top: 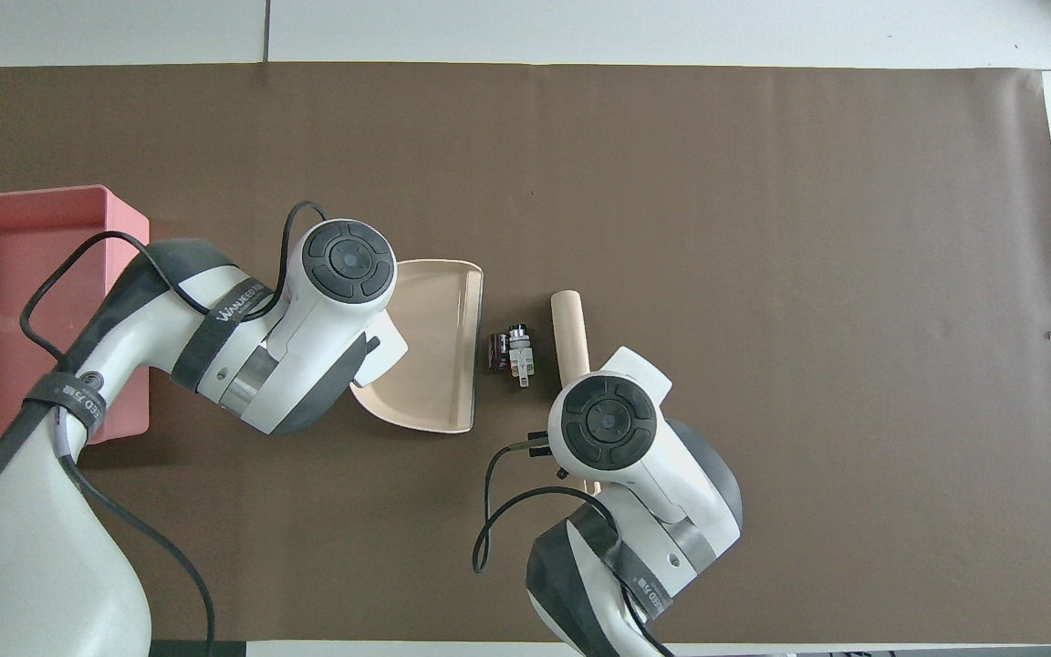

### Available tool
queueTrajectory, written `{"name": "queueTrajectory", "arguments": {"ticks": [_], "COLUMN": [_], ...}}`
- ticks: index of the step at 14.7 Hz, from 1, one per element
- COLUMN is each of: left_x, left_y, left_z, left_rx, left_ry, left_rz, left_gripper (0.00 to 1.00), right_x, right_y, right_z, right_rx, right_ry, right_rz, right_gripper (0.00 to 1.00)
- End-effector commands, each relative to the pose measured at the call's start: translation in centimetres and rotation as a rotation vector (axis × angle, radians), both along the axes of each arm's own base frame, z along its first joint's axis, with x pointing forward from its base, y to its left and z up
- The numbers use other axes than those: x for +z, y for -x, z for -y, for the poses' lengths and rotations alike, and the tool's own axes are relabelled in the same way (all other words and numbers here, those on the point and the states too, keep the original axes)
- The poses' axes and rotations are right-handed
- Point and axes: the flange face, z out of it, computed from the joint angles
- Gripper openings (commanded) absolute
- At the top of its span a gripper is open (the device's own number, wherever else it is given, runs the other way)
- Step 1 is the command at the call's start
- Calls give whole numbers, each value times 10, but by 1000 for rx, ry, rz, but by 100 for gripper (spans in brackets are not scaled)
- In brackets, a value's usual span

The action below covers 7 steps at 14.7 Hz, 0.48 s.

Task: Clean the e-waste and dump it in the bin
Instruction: 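Sweep the electronic parts into the dustpan with the brush in the right gripper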

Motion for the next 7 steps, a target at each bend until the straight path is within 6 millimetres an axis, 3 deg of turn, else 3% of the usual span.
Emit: {"name": "queueTrajectory", "arguments": {"ticks": [1, 3, 7], "left_x": [2, -1, -7], "left_y": [1, 4, 13], "left_z": [3, 1, 5], "left_rx": [7, 3, -21], "left_ry": [-24, -29, -30], "left_rz": [7, -2, -15], "left_gripper": [0, 0, 0], "right_x": [-13, -5, -11], "right_y": [-16, -5, 11], "right_z": [-46, -73, -120], "right_rx": [-38, -83, -186], "right_ry": [-51, -155, -416], "right_rz": [-32, -60, -16], "right_gripper": [0, 0, 0]}}
